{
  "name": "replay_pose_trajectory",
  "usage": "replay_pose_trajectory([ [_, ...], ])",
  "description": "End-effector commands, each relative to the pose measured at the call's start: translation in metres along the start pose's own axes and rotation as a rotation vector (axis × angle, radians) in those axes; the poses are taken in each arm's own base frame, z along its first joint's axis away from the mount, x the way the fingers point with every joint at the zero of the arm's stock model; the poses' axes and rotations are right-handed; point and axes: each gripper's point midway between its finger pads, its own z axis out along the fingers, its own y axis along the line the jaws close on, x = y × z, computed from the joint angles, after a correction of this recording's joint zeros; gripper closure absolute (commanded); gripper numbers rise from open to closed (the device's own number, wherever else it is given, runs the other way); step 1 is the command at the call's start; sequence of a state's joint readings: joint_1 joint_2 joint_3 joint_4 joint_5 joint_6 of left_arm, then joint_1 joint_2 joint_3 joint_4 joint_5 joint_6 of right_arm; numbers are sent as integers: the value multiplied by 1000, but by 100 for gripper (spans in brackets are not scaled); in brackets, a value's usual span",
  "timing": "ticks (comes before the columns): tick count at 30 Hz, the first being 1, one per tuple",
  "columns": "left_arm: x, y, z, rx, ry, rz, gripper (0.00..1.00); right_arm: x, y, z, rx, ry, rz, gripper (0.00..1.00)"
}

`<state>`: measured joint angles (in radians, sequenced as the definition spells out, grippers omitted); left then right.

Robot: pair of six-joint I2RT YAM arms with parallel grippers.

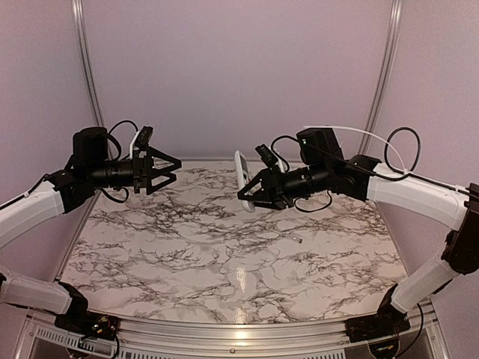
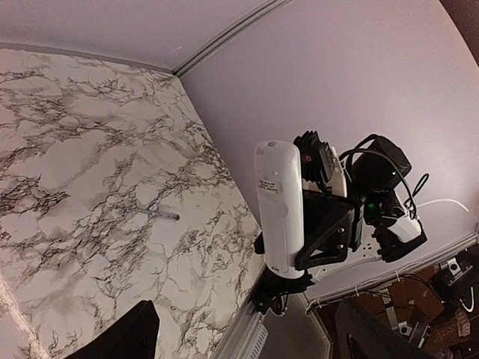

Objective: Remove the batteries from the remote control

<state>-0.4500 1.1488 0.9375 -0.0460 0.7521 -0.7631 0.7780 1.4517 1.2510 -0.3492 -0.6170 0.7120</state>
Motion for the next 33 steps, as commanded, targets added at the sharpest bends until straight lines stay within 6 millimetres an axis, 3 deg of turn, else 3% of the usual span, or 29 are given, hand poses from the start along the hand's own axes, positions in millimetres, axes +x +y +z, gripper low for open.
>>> replay_pose_trajectory([
  [1,-14,-41,14,157,-8,45,14,-17,56,5,-182,-25,-83,88],
  [9,-6,-75,45,280,64,55,18,-20,89,2,-323,-6,-116,88],
  [16,-19,-95,54,385,22,31,24,-11,105,3,-378,33,-128,88],
  [25,-23,-97,69,410,26,9,31,-11,118,-1,-439,29,-153,88],
  [33,-25,-111,75,485,27,-13,39,-9,117,2,-448,52,-151,88],
])
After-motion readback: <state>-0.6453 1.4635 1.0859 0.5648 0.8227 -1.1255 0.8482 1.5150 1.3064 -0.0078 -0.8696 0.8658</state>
